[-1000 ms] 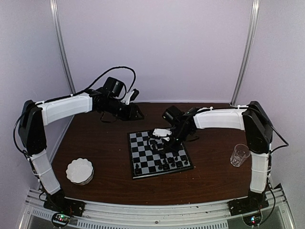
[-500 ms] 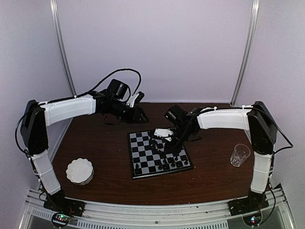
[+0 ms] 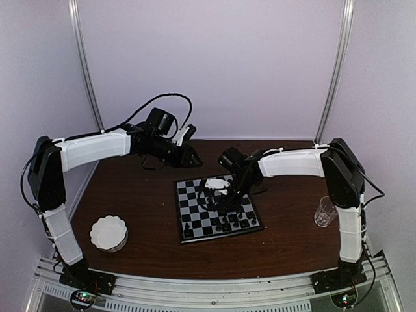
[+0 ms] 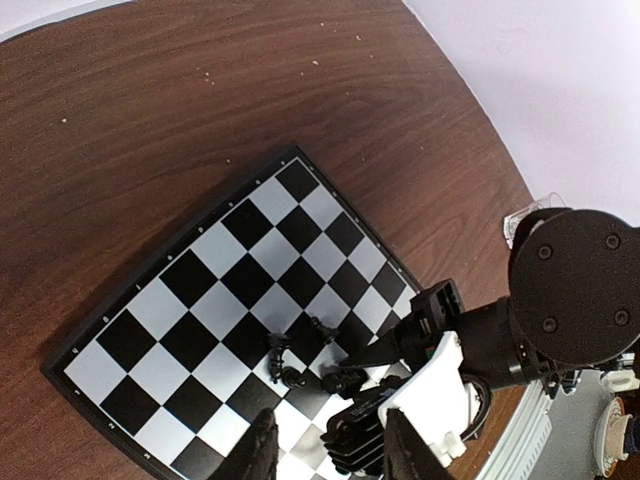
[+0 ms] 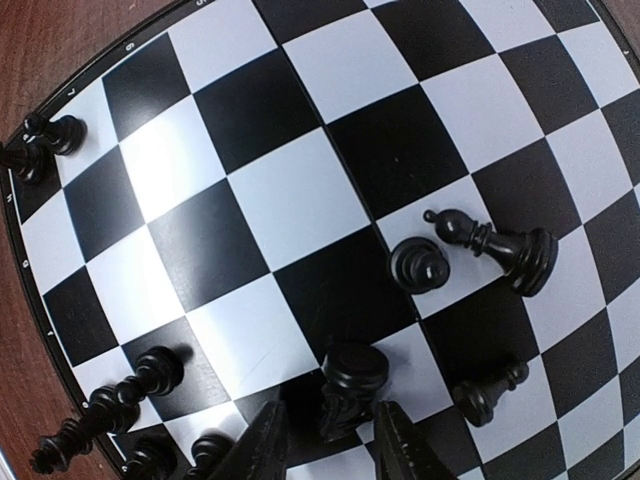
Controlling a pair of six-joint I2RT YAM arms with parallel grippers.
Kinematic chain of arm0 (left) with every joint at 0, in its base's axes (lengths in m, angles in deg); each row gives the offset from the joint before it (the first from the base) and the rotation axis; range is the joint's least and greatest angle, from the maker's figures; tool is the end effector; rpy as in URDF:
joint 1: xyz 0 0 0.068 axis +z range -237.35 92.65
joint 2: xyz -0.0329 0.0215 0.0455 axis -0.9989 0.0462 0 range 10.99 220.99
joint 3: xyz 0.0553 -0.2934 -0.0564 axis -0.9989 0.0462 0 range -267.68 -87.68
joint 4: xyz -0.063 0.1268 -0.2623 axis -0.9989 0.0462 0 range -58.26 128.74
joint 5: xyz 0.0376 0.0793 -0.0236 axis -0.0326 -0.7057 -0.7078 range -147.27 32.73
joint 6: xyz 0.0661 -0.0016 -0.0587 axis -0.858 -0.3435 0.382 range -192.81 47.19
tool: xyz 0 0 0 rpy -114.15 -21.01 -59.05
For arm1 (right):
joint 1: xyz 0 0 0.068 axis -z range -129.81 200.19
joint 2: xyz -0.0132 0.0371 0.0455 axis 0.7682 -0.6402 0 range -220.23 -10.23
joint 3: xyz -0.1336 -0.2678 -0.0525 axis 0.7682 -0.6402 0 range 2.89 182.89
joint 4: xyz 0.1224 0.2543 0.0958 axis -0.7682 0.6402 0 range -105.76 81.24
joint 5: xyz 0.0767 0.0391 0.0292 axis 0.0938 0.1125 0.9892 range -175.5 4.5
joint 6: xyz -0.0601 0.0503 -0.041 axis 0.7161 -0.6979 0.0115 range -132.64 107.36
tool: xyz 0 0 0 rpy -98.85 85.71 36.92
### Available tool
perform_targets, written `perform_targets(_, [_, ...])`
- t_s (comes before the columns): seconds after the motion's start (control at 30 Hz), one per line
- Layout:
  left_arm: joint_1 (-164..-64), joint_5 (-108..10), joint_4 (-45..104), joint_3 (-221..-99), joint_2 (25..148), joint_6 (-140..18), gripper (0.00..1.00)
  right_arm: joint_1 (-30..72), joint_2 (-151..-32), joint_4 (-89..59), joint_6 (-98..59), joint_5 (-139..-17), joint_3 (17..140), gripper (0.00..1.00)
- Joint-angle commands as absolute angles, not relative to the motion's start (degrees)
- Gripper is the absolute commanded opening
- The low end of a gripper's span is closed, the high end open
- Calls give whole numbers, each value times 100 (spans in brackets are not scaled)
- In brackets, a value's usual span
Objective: Set up the chess pieces on the board
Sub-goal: Pick up the knight from the chessboard.
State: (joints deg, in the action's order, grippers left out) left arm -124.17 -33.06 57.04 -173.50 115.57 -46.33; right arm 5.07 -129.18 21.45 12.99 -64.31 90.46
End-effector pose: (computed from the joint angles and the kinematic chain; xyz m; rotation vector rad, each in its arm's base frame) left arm 0.3706 -0.3177 0.2642 0.4489 2.4547 -1.0065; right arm 0.3260 0.3676 0.1388 -1.6871 2.2067 0.6007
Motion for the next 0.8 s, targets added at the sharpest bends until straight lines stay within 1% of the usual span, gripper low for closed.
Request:
perform_targets(0.0, [-12427, -3394, 5539, -17346, 11447, -4742, 37, 519, -13073, 2111, 1323, -6522, 9206, 30])
perform_targets(0.2, [-12427, -3398, 5538, -17337, 11451, -4743, 37, 519, -13079, 1981, 1373, -6689, 9052, 12])
perform_targets(0.27, [-12422, -3389, 5534, -17329, 11474, -4742, 37, 519, -13045, 1983, 1374, -6697, 9054, 9])
perform_targets(0.53, [-12427, -3111, 5391, -17285, 11605, -4548, 37, 528, -12526, 2071, 1366, -6704, 9017, 7])
perform_targets(0.77, [-12427, -2928, 5229, -17210, 11662, -4403, 37, 532, -12301, 2115, 1356, -6651, 8969, 6])
